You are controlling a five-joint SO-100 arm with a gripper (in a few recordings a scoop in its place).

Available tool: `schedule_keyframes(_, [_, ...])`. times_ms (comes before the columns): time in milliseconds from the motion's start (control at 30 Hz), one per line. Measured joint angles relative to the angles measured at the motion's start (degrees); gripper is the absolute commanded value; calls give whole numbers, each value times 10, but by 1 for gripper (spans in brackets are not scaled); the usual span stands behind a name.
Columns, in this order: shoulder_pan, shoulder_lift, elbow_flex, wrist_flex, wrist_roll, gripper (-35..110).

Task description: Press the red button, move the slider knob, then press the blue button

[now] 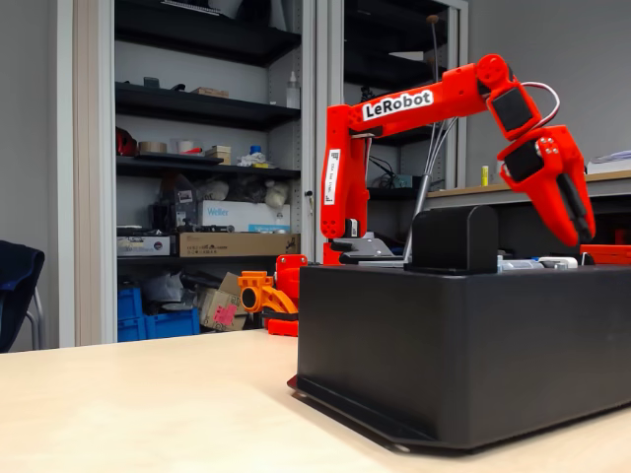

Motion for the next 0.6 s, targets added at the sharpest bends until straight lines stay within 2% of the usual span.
schedule_keyframes(600, [1, 59, 87, -32, 8, 10])
